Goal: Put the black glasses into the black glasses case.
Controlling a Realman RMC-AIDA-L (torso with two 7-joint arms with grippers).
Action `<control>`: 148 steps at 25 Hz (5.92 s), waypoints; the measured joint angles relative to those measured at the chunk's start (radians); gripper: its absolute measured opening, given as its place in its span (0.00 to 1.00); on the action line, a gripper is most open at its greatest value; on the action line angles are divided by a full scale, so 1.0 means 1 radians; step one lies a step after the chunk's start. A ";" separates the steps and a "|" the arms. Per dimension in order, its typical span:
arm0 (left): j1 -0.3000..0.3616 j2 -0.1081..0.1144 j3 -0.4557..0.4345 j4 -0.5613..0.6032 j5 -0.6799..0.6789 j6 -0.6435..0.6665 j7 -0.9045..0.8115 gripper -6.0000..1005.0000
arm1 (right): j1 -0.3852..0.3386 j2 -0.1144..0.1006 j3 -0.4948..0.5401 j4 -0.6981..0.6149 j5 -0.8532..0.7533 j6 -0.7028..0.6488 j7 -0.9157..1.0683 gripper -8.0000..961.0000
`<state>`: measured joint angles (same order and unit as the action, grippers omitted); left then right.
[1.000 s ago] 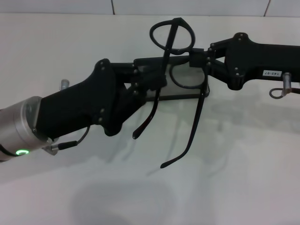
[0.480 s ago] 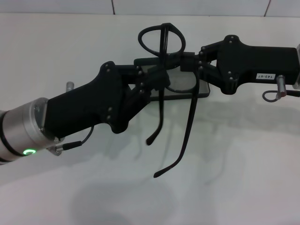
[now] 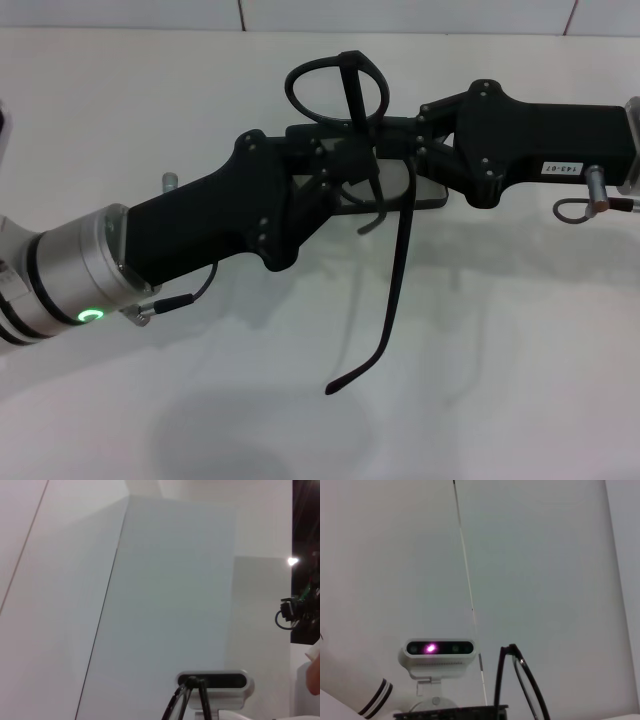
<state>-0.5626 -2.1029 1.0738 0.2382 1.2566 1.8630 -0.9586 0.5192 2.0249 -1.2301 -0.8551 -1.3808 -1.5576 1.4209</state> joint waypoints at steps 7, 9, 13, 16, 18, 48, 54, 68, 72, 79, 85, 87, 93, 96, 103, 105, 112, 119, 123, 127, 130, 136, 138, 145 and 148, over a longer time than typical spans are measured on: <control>0.000 0.000 0.000 0.000 -0.004 -0.015 0.000 0.05 | 0.001 0.000 -0.003 0.002 0.008 -0.006 -0.003 0.04; 0.000 -0.001 0.000 0.000 -0.005 -0.017 0.000 0.05 | 0.001 0.000 -0.003 0.002 0.008 -0.006 -0.003 0.04; 0.000 -0.002 0.000 -0.006 -0.013 -0.023 0.010 0.05 | 0.001 0.000 -0.003 0.002 0.010 -0.006 -0.006 0.04; 0.000 -0.002 0.000 -0.010 -0.015 -0.024 0.013 0.05 | 0.001 0.000 -0.003 0.002 0.010 -0.005 -0.014 0.04; 0.000 -0.002 0.000 -0.010 -0.015 -0.023 0.013 0.05 | -0.001 0.000 -0.003 0.002 0.011 -0.004 -0.019 0.04; -0.032 -0.005 0.254 -0.003 -0.145 0.063 0.034 0.05 | 0.103 0.003 -0.012 0.222 0.413 -0.099 -0.365 0.04; -0.005 -0.005 0.294 0.000 -0.285 0.071 0.050 0.05 | 0.112 0.001 -0.076 0.273 0.404 -0.063 -0.395 0.04; -0.001 0.000 0.290 -0.011 -0.354 0.038 0.045 0.05 | 0.108 0.001 -0.148 0.270 0.317 0.011 -0.404 0.04; 0.000 0.000 0.290 -0.011 -0.355 0.036 0.045 0.05 | 0.108 0.001 -0.160 0.267 0.317 0.013 -0.404 0.04; 0.000 0.003 0.294 -0.011 -0.351 0.025 0.040 0.05 | 0.105 0.001 -0.162 0.265 0.316 0.017 -0.405 0.04; 0.036 0.016 0.296 -0.006 -0.339 0.031 0.016 0.05 | 0.082 -0.002 -0.153 0.258 0.317 0.021 -0.399 0.04; 0.066 0.029 0.296 0.003 -0.331 0.041 0.011 0.05 | 0.067 -0.005 -0.150 0.244 0.316 0.036 -0.397 0.04; 0.153 0.077 0.288 0.008 -0.341 0.103 0.011 0.05 | -0.016 -0.011 -0.154 0.005 0.135 0.160 -0.249 0.04; 0.187 0.088 0.283 0.025 -0.357 0.111 0.011 0.05 | -0.055 -0.006 -0.166 -0.250 -0.157 0.227 -0.008 0.04; 0.200 0.083 0.271 0.031 -0.353 0.109 0.019 0.05 | -0.034 -0.003 -0.260 -0.589 -0.683 0.267 0.423 0.04; 0.196 0.081 0.271 0.028 -0.350 0.107 0.021 0.05 | -0.020 -0.002 -0.298 -0.611 -0.776 0.291 0.469 0.04; 0.198 0.078 0.271 0.023 -0.355 0.103 0.023 0.05 | -0.011 0.000 -0.445 -0.624 -0.994 0.452 0.539 0.04; 0.194 0.072 0.271 0.021 -0.356 0.089 0.023 0.05 | -0.006 0.001 -0.536 -0.585 -1.080 0.615 0.534 0.04; 0.193 0.070 0.271 0.023 -0.356 0.079 0.022 0.05 | 0.004 0.002 -0.580 -0.539 -1.118 0.698 0.534 0.04; 0.192 0.066 0.270 0.026 -0.356 0.067 0.018 0.05 | 0.018 0.003 -0.614 -0.487 -1.132 0.755 0.535 0.05; 0.190 0.064 0.270 0.024 -0.356 0.063 0.018 0.05 | 0.023 0.003 -0.643 -0.449 -1.135 0.815 0.536 0.05; 0.180 0.063 0.270 0.019 -0.356 0.061 0.021 0.05 | 0.035 0.003 -0.662 -0.404 -1.139 0.878 0.541 0.05; 0.179 0.063 0.270 0.019 -0.356 0.059 0.021 0.05 | 0.039 0.003 -0.664 -0.393 -1.140 0.894 0.542 0.06; 0.173 0.060 0.270 0.019 -0.353 0.049 0.021 0.05 | 0.041 0.003 -0.675 -0.368 -1.142 0.932 0.542 0.06; 0.171 0.058 0.270 0.019 -0.352 0.046 0.021 0.05 | 0.041 0.003 -0.679 -0.358 -1.142 0.949 0.543 0.06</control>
<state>-0.3911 -2.0445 1.3437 0.2577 0.9048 1.9086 -0.9372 0.5604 2.0279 -1.9096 -1.2136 -2.5229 -0.6085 1.9637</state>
